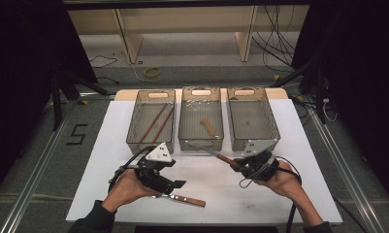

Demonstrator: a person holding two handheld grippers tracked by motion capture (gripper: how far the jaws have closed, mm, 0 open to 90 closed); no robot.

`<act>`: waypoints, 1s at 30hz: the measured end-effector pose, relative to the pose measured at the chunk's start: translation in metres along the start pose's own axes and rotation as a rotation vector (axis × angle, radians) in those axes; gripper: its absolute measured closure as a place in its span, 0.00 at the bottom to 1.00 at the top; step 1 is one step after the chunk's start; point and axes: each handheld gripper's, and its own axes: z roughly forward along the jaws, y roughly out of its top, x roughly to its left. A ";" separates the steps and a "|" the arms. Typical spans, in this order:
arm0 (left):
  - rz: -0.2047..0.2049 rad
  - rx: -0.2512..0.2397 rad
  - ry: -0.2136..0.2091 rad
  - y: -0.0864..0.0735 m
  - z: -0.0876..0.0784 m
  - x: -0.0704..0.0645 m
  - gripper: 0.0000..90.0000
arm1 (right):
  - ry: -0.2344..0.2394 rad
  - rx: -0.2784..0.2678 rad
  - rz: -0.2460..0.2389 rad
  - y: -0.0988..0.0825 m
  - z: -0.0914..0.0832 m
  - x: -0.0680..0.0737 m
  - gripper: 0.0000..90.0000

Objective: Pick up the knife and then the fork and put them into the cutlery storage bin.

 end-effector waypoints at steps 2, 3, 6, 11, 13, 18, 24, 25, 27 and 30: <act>0.002 0.000 0.008 -0.004 0.002 0.001 0.27 | -0.041 -0.020 0.027 0.000 -0.006 -0.010 0.84; -0.005 -0.003 0.008 -0.006 0.004 0.002 0.27 | -0.054 -0.027 0.042 0.000 -0.008 -0.015 0.84; -0.024 0.001 0.009 -0.012 0.009 0.006 0.26 | -0.113 -0.042 0.093 0.000 -0.016 -0.031 0.84; -0.047 -0.005 -0.004 -0.022 0.017 0.011 0.25 | -0.196 -0.075 0.172 0.001 -0.023 -0.057 0.84; -0.053 0.000 -0.007 -0.025 0.020 0.012 0.24 | -0.225 -0.077 0.192 0.003 -0.023 -0.066 0.84; -0.070 -0.009 -0.001 -0.031 0.023 0.016 0.23 | -0.272 -0.078 0.250 0.007 -0.021 -0.086 0.84; -0.073 0.013 0.007 -0.035 0.028 0.017 0.23 | -0.333 -0.045 0.315 0.009 -0.014 -0.104 0.84; -0.069 0.022 0.008 -0.035 0.028 0.017 0.23 | -0.343 -0.039 0.322 0.009 -0.012 -0.107 0.84; -0.064 0.026 0.007 -0.035 0.029 0.018 0.23 | -0.352 -0.032 0.338 0.009 -0.010 -0.111 0.84; -0.069 0.022 0.009 -0.036 0.030 0.018 0.23 | -0.374 -0.016 0.356 0.009 -0.006 -0.116 0.84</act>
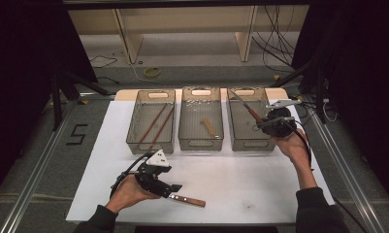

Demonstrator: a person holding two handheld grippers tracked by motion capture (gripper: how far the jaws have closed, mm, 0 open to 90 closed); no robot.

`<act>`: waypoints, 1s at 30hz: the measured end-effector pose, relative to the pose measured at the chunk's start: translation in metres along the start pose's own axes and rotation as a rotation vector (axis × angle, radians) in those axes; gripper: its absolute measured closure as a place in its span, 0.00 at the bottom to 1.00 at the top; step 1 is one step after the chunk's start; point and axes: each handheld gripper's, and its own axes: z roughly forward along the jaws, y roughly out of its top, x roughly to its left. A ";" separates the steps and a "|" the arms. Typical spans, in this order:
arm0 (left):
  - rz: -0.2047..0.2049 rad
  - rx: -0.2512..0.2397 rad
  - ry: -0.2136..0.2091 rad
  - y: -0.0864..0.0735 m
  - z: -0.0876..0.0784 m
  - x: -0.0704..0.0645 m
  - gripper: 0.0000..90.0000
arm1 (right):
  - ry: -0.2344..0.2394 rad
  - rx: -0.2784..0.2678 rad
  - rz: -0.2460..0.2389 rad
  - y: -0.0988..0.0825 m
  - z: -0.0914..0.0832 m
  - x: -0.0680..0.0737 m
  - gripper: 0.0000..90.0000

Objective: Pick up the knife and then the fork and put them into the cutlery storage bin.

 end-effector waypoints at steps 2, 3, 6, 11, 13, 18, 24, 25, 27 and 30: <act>-0.002 0.003 -0.002 -0.001 0.001 0.000 0.23 | -0.016 0.017 0.007 0.001 0.004 -0.002 0.84; 0.004 0.009 0.000 -0.001 0.002 0.001 0.23 | -0.024 0.023 0.010 0.001 0.006 -0.003 0.84; 0.001 0.013 -0.002 -0.002 0.002 0.001 0.23 | -0.040 0.034 0.025 0.003 0.011 -0.004 0.84; 0.001 0.018 -0.004 -0.002 0.002 0.001 0.23 | -0.063 0.060 0.039 0.007 0.018 -0.002 0.84; 0.006 0.018 -0.003 -0.002 0.002 0.001 0.23 | -0.072 0.074 0.033 0.008 0.022 -0.002 0.84; 0.006 0.021 0.001 -0.003 0.003 0.002 0.23 | -0.080 0.097 0.041 0.008 0.031 -0.002 0.84; 0.009 0.023 0.007 -0.002 0.002 0.002 0.23 | -0.026 0.084 0.072 0.012 0.039 -0.001 0.70; 0.009 0.022 0.006 -0.002 0.002 0.002 0.23 | -0.013 0.072 0.075 0.013 0.038 -0.001 0.68; 0.010 0.024 0.008 -0.003 0.002 0.002 0.24 | -0.012 0.058 0.074 0.015 0.034 -0.001 0.67; 0.005 0.021 0.010 -0.003 0.002 0.002 0.24 | -0.004 0.043 0.074 0.014 0.029 0.000 0.64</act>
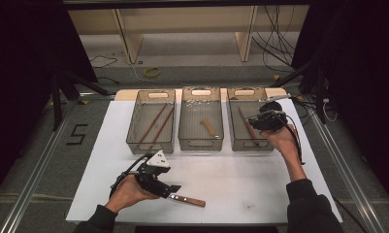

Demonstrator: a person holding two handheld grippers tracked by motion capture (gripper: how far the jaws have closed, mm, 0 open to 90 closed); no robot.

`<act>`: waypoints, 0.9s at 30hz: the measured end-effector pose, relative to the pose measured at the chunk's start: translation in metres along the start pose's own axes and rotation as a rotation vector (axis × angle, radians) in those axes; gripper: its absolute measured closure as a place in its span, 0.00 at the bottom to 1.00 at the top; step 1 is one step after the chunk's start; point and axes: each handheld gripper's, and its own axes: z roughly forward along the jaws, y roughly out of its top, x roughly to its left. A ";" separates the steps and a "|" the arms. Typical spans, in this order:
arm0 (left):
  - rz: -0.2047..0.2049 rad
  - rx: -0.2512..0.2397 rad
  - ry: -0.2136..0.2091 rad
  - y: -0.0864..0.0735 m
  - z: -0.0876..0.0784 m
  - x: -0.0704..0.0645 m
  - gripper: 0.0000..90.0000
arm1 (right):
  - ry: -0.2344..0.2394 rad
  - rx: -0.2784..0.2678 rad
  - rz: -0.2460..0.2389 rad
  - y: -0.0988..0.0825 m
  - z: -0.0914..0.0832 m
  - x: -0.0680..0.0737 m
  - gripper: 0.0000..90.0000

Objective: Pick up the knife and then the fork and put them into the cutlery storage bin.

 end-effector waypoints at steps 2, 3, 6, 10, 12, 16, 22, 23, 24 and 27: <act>0.002 0.002 0.000 0.000 0.000 0.000 0.24 | 0.010 -0.005 -0.002 -0.001 -0.004 0.001 0.61; 0.004 0.004 0.000 0.000 0.000 0.000 0.23 | 0.013 -0.012 -0.001 -0.001 -0.006 0.002 0.58; 0.007 0.011 0.004 0.000 0.000 0.001 0.23 | 0.044 -0.034 -0.010 -0.004 -0.012 0.006 0.54; 0.008 0.012 0.008 0.000 0.000 0.002 0.23 | 0.101 -0.062 -0.017 -0.008 -0.022 0.015 0.47; 0.010 0.013 0.009 -0.001 -0.001 0.002 0.23 | 0.138 -0.073 -0.027 -0.011 -0.027 0.021 0.46; 0.024 0.026 0.008 -0.001 -0.001 0.002 0.24 | 0.197 -0.083 -0.049 -0.018 -0.038 0.035 0.42; 0.051 0.061 0.000 -0.001 0.002 0.001 0.24 | 0.258 -0.097 -0.061 -0.035 -0.049 0.049 0.39; 0.073 0.082 -0.005 -0.001 0.004 -0.001 0.24 | 0.271 -0.094 -0.063 -0.038 -0.049 0.051 0.39; 0.081 0.088 -0.012 -0.001 0.005 -0.002 0.24 | 0.280 -0.095 -0.063 -0.041 -0.050 0.053 0.39; 0.099 0.106 -0.027 -0.001 0.008 -0.006 0.25 | 0.283 -0.081 -0.078 -0.049 -0.051 0.058 0.38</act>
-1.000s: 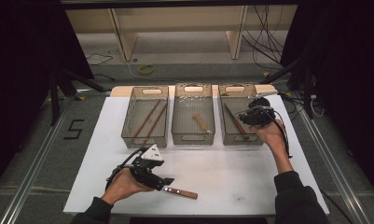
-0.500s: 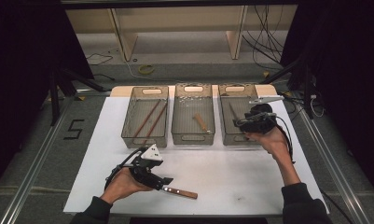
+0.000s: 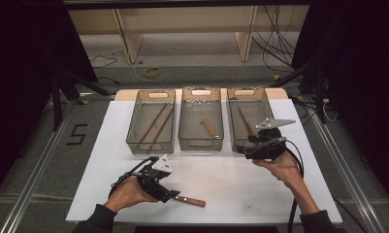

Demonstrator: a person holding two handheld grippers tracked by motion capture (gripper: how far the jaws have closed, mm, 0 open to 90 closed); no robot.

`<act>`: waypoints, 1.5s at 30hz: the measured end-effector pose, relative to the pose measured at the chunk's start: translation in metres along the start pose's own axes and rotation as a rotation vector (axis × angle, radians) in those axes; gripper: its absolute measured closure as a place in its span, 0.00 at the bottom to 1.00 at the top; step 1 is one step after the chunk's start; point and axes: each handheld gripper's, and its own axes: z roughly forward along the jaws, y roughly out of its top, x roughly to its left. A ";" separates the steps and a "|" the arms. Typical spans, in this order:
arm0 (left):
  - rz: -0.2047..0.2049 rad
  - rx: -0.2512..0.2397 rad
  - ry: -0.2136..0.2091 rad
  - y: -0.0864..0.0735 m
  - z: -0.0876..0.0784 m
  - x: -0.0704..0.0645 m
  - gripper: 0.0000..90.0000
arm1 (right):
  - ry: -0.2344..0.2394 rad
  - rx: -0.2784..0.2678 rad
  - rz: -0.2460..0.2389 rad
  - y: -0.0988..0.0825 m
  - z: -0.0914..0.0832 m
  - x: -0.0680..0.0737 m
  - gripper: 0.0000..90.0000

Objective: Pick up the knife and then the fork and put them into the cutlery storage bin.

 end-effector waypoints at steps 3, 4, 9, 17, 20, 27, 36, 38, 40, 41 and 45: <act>0.013 0.009 -0.007 0.000 0.001 -0.002 0.25 | 0.006 0.010 -0.016 -0.006 0.000 0.006 0.37; 0.022 0.015 -0.009 0.001 0.002 -0.002 0.25 | 0.008 0.011 -0.017 -0.007 0.000 0.007 0.37; 0.057 0.037 -0.025 0.002 0.005 -0.006 0.27 | 0.023 0.015 -0.028 -0.015 0.001 0.015 0.36; 0.099 0.072 -0.036 0.003 0.009 -0.010 0.30 | 0.054 0.020 -0.033 -0.025 0.000 0.024 0.36; 0.113 0.093 -0.038 0.003 0.011 -0.010 0.32 | 0.062 0.024 -0.032 -0.028 0.000 0.026 0.36; 0.132 0.101 -0.049 0.005 0.014 -0.012 0.35 | 0.081 0.021 -0.029 -0.032 0.000 0.030 0.36; 0.182 0.125 -0.071 0.007 0.018 -0.017 0.42 | 0.092 0.033 -0.032 -0.036 0.001 0.032 0.36; 0.199 0.133 -0.074 0.007 0.019 -0.018 0.44 | 0.094 0.035 -0.032 -0.036 0.002 0.032 0.36; 0.220 0.146 -0.080 0.008 0.021 -0.019 0.46 | 0.095 0.035 -0.032 -0.037 0.002 0.033 0.36; 0.228 0.153 -0.083 0.007 0.022 -0.020 0.48 | 0.098 0.038 -0.031 -0.037 0.002 0.033 0.36; 0.245 0.177 -0.083 0.007 0.025 -0.021 0.52 | 0.102 0.045 -0.037 -0.038 0.004 0.034 0.36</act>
